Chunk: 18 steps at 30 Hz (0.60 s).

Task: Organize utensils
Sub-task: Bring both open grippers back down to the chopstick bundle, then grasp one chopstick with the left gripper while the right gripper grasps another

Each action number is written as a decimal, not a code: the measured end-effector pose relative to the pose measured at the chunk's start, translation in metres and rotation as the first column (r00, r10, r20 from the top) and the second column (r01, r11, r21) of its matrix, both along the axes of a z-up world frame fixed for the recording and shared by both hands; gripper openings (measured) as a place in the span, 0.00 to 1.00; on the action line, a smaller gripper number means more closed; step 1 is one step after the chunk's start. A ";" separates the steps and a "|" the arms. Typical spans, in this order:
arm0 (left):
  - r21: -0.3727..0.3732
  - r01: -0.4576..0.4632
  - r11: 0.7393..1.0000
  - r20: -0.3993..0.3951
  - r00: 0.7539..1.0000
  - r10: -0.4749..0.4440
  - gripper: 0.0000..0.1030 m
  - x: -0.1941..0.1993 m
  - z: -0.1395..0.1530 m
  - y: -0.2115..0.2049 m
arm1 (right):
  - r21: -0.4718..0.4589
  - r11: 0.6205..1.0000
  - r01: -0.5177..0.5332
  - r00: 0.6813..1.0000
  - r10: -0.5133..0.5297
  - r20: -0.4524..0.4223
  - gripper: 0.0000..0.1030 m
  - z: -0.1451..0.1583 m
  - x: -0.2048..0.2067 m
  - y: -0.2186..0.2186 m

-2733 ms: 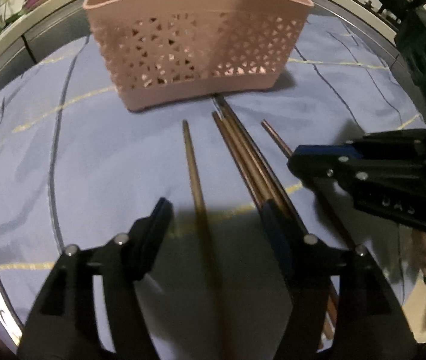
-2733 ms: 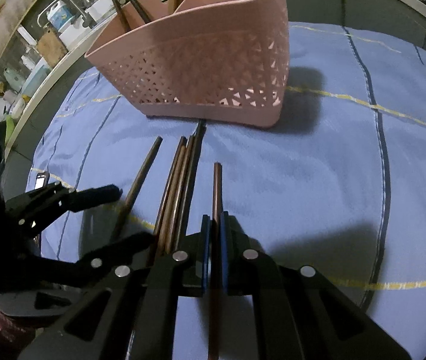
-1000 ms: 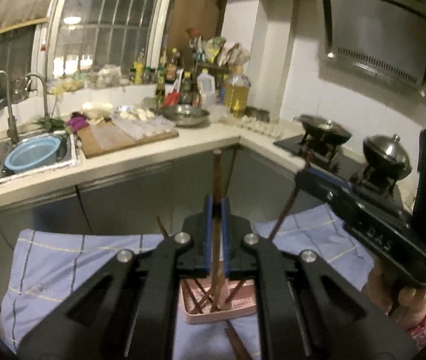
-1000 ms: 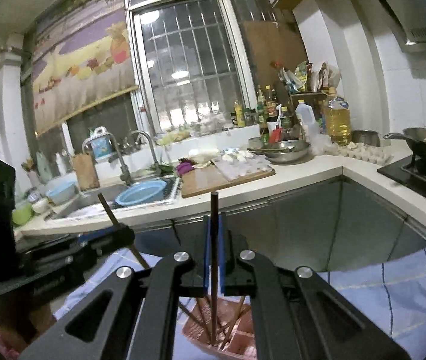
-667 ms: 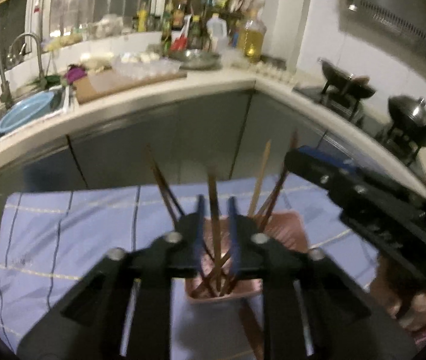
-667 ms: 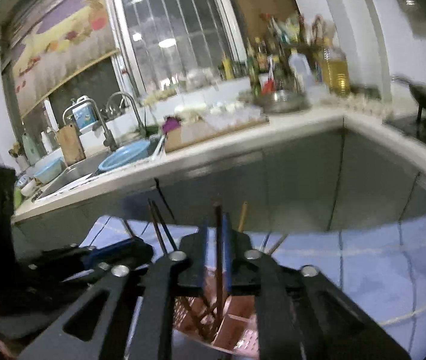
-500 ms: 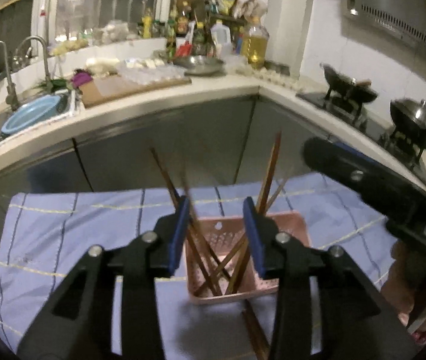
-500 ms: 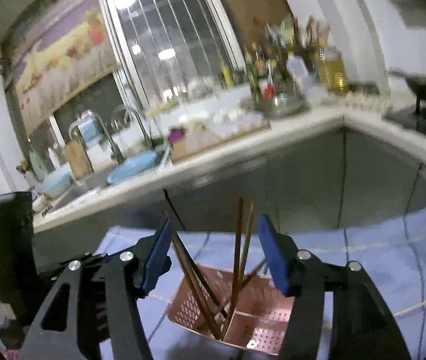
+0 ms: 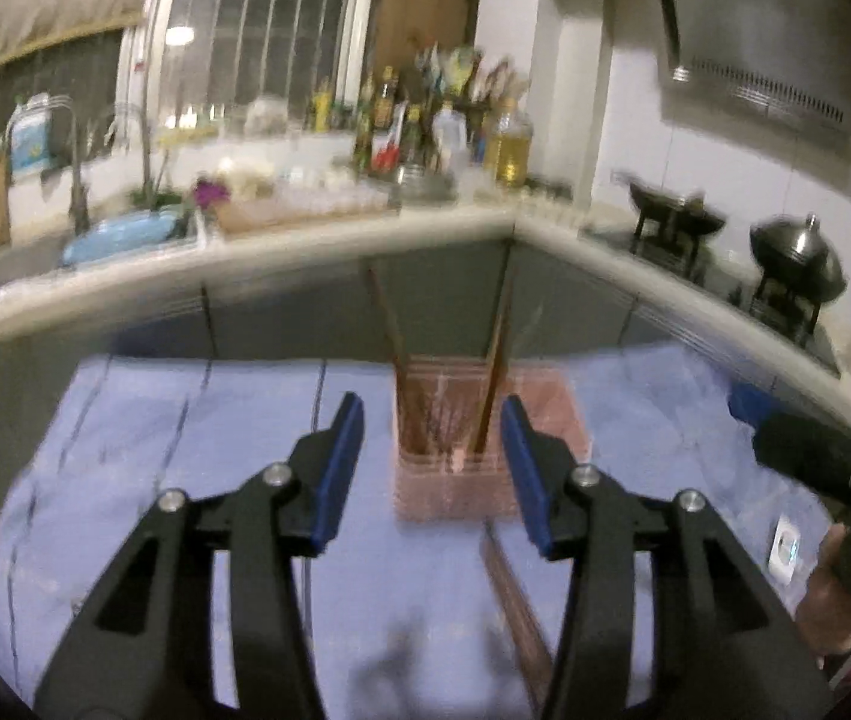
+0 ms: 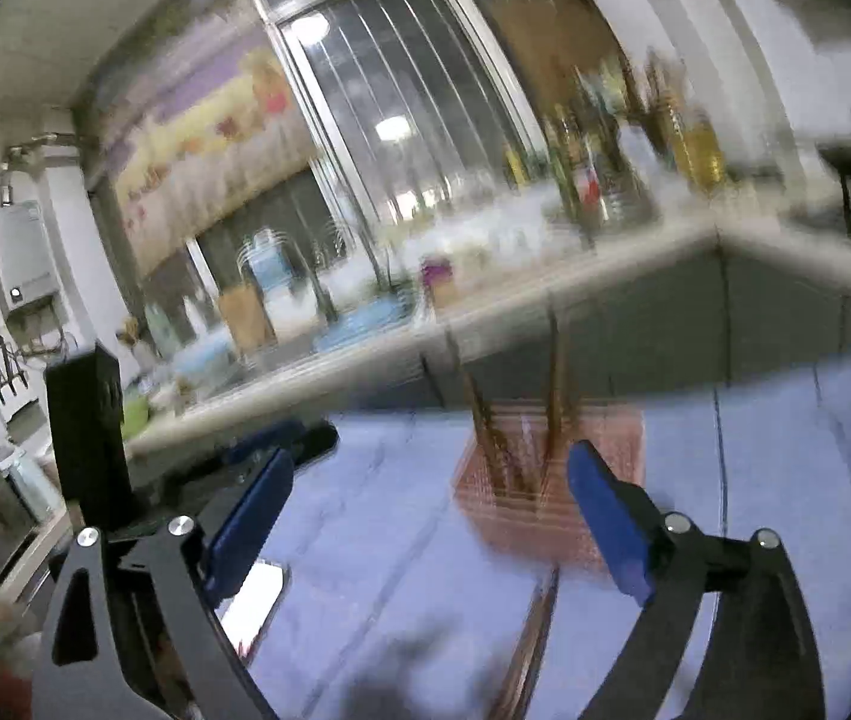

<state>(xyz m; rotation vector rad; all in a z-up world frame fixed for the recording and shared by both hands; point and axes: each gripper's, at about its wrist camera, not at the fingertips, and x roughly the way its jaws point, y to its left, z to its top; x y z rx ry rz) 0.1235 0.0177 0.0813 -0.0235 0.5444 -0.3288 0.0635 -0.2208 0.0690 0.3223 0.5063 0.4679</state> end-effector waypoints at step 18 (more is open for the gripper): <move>0.046 0.184 0.982 -0.440 0.886 -0.146 0.24 -0.048 -0.163 -0.050 | -0.267 0.960 -0.081 0.915 -0.035 -0.403 0.18 -0.164 -0.041 0.041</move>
